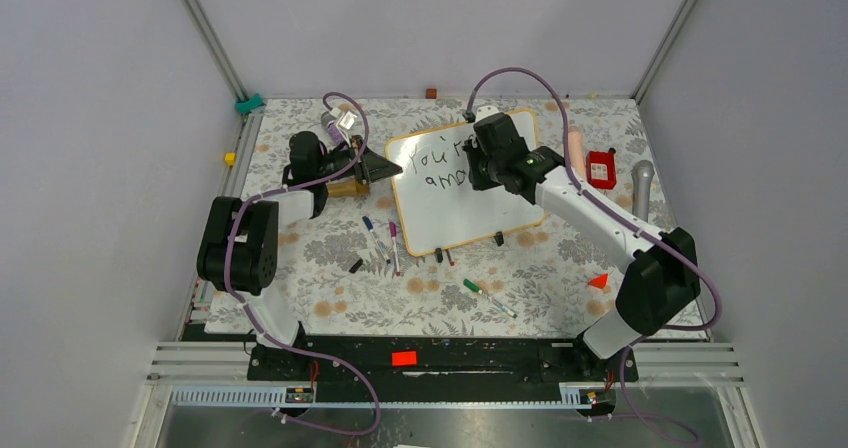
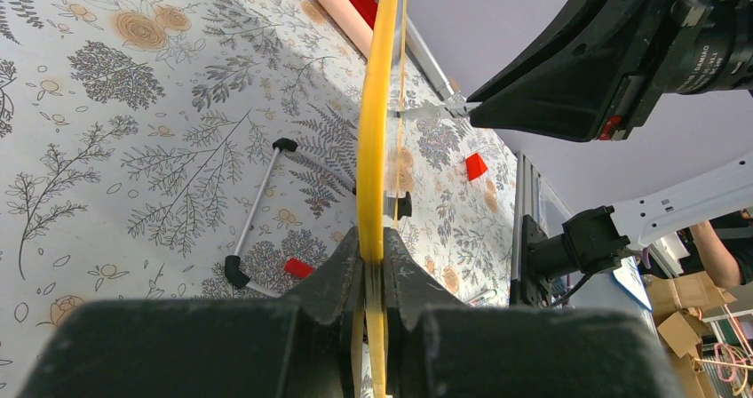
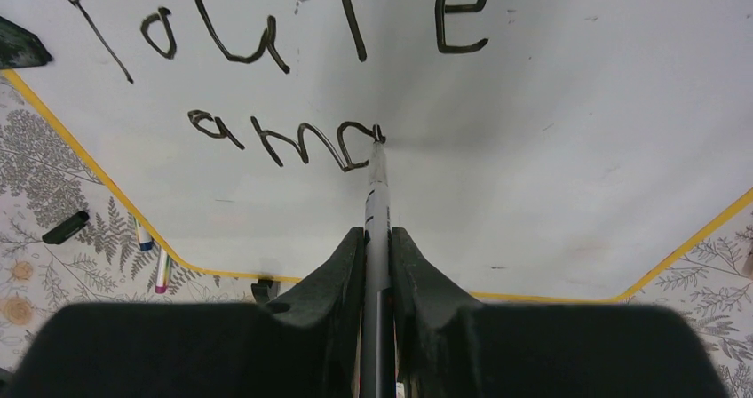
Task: Write a sentence on the whiteboard
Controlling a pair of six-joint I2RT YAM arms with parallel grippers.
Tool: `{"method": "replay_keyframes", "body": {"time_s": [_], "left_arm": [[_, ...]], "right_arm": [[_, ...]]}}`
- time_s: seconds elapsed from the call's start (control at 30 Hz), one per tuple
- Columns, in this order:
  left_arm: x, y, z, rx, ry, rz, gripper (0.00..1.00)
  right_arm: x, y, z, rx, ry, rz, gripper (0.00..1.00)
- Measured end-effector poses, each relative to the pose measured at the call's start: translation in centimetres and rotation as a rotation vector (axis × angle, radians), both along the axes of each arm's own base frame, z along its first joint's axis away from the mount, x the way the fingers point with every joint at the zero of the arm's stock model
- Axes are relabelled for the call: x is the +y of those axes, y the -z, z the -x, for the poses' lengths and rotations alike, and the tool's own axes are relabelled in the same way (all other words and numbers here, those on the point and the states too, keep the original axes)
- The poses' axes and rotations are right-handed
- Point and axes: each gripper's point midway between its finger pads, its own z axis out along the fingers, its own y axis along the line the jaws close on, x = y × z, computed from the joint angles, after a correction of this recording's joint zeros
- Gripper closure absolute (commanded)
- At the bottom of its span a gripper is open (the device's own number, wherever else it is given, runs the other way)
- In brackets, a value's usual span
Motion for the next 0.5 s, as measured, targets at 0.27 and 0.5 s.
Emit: {"method": "replay_keyframes", "body": {"time_s": [0.27, 0.5], "left_arm": [[-0.01, 0.0, 0.01, 0.0, 0.0, 0.0, 0.98], [-0.07, -0.04, 0.04, -0.006, 0.003, -0.001, 0.98]], "right_arm": [[-0.61, 0.98, 0.79, 0.027, 0.001, 0.022, 1.0], [-0.92, 0.89, 0.91, 0.027, 0.005, 0.032, 1.0]]}}
